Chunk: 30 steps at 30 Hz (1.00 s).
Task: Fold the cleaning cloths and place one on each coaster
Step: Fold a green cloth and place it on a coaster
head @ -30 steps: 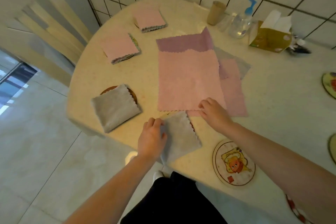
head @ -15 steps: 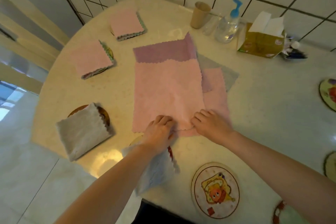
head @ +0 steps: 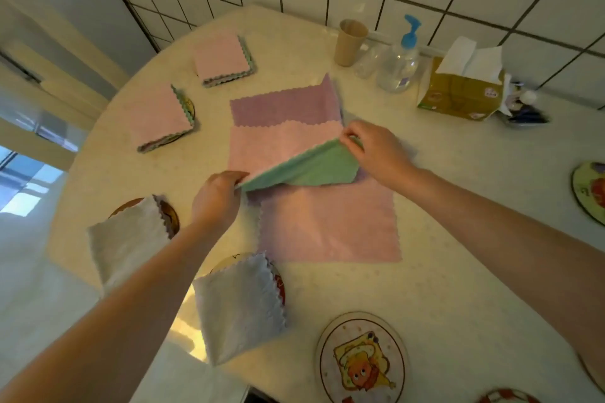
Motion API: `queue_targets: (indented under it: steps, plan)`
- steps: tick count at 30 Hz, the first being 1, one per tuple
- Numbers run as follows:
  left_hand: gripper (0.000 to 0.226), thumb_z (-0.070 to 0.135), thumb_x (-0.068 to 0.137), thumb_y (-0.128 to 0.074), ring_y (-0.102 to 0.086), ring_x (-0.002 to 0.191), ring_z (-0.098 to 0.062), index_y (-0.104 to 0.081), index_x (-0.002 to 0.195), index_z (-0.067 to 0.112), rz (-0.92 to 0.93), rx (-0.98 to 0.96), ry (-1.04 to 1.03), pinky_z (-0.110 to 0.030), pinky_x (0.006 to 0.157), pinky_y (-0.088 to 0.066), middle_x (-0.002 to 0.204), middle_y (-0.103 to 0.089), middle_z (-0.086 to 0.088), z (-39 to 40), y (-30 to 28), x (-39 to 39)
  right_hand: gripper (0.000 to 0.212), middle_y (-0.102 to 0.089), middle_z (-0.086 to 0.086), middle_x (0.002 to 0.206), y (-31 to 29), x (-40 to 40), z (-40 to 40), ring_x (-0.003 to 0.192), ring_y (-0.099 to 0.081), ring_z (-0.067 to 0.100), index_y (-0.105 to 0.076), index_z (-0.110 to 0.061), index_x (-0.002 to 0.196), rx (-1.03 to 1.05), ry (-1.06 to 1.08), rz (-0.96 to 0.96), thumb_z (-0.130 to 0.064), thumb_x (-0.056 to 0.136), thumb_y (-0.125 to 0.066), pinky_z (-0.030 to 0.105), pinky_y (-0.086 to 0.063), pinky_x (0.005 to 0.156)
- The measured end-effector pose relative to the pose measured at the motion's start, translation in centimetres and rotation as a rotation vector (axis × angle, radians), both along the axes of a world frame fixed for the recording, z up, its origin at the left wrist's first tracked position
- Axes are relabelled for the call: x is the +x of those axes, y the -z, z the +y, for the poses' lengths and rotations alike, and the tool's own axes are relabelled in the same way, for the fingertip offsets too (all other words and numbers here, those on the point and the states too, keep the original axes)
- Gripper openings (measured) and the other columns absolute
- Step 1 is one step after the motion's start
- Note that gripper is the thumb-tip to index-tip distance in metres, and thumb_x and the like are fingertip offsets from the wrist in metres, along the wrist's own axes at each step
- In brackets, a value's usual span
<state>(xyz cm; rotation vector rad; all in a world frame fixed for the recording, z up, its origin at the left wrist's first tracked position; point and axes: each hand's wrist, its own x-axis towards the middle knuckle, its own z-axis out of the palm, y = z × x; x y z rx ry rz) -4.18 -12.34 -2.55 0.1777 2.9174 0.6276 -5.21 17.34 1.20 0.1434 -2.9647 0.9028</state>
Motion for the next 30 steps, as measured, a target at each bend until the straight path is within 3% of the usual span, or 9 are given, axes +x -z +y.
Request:
queue_targets:
  steps: [8, 11, 14, 18, 21, 24, 26, 28, 30]
  plan:
    - [0.039, 0.011, 0.093, -0.048, -0.059, 0.112, -0.031, -0.061, 0.127, 0.023, 0.310, 0.168, 0.107, -0.038, 0.088, -0.049, 0.125, -0.064, -0.007, 7.1, -8.4, -0.5, 0.012, -0.052, -0.006, 0.081, -6.6, 4.8, 4.0, 0.080, -0.058, 0.016, -0.049, -0.012, 0.101, -0.307, 0.309, 0.309, -0.021, 0.100, -0.040, 0.035, -0.052, 0.071]
    - [0.040, 0.008, 0.094, -0.046, -0.054, 0.120, -0.028, -0.058, 0.131, 0.018, 0.396, 0.182, 0.236, -0.035, 0.095, -0.044, 0.133, -0.059, -0.006, 9.3, -9.3, 2.5, 0.017, -0.050, -0.005, 0.077, -8.2, 10.5, 5.7, 0.065, -0.050, -0.001, -0.049, -0.008, 0.104, -0.249, 0.367, 0.408, -0.020, 0.100, -0.038, 0.014, -0.040, 0.059]
    - [0.042, 0.004, 0.095, -0.044, -0.043, 0.132, -0.029, -0.053, 0.134, 0.015, 0.395, 0.174, 0.443, -0.041, 0.104, -0.038, 0.140, -0.051, -0.007, 10.8, -7.9, 6.7, 0.019, -0.057, -0.010, 0.081, -8.5, 18.4, 7.5, 0.063, -0.051, -0.006, -0.048, -0.006, 0.107, -0.173, 0.402, 0.400, -0.021, 0.100, -0.039, 0.009, -0.032, 0.053]
    - [0.049, 0.000, 0.090, -0.035, -0.047, 0.129, -0.032, -0.055, 0.133, 0.012, 0.352, 0.060, 0.734, -0.043, 0.107, -0.038, 0.136, -0.055, -0.010, 12.1, -4.0, 14.6, 0.025, -0.059, 0.006, 0.124, -4.7, 30.8, 8.9, 0.111, -0.056, 0.009, -0.048, -0.008, 0.116, -0.101, 0.479, 0.234, -0.026, 0.099, -0.041, 0.019, -0.043, 0.089]
    - [0.048, 0.007, 0.084, -0.039, -0.057, 0.119, -0.032, -0.061, 0.126, 0.012, 0.338, 0.018, 0.896, -0.044, 0.098, -0.047, 0.127, -0.063, -0.008, 12.5, -0.3, 20.2, 0.032, -0.059, 0.002, 0.122, -0.4, 39.4, 8.7, 0.110, -0.056, 0.012, -0.048, -0.015, 0.122, -0.070, 0.535, 0.017, -0.030, 0.094, -0.051, 0.028, -0.046, 0.092]
    - [0.050, 0.006, 0.088, -0.047, -0.042, 0.134, -0.028, -0.050, 0.137, 0.017, 0.121, -0.124, 1.053, -0.043, 0.110, -0.033, 0.142, -0.050, -0.003, 12.2, 3.0, 25.2, 0.040, -0.056, 0.000, 0.123, 4.1, 46.7, 7.7, 0.109, -0.056, 0.013, -0.048, -0.017, 0.124, -0.016, 0.536, -0.213, -0.028, 0.088, -0.061, 0.033, -0.047, 0.093]
    - [0.047, 0.015, 0.085, -0.047, -0.046, 0.131, -0.029, -0.055, 0.132, 0.016, 0.045, -0.171, 1.118, -0.044, 0.107, -0.037, 0.138, -0.054, -0.003, 11.4, 4.5, 27.5, 0.038, -0.051, 0.001, 0.132, 6.6, 50.1, 6.8, 0.118, -0.052, 0.016, -0.051, -0.015, 0.127, 0.043, 0.522, -0.336, -0.031, 0.092, -0.054, 0.024, -0.041, 0.101]
    - [0.046, 0.017, 0.073, -0.069, -0.058, 0.119, -0.031, -0.066, 0.119, 0.016, 0.036, -0.201, 1.130, -0.046, 0.092, -0.050, 0.128, -0.063, -0.004, 10.8, 5.2, 28.5, 0.052, -0.041, -0.009, 0.140, 8.0, 52.1, 5.9, 0.129, -0.038, 0.005, -0.050, -0.022, 0.131, 0.019, 0.488, -0.397, -0.052, 0.090, -0.039, 0.003, -0.025, 0.101]
    - [0.044, 0.018, 0.075, -0.064, -0.057, 0.120, -0.030, -0.067, 0.118, 0.016, 0.009, -0.157, 1.087, -0.047, 0.092, -0.049, 0.129, -0.062, -0.003, 10.4, 5.6, 28.8, 0.051, -0.041, -0.011, 0.140, 9.3, 53.0, 5.7, 0.130, -0.037, 0.002, -0.050, -0.030, 0.129, 0.109, 0.446, -0.335, -0.059, 0.088, -0.039, 0.008, -0.030, 0.104]
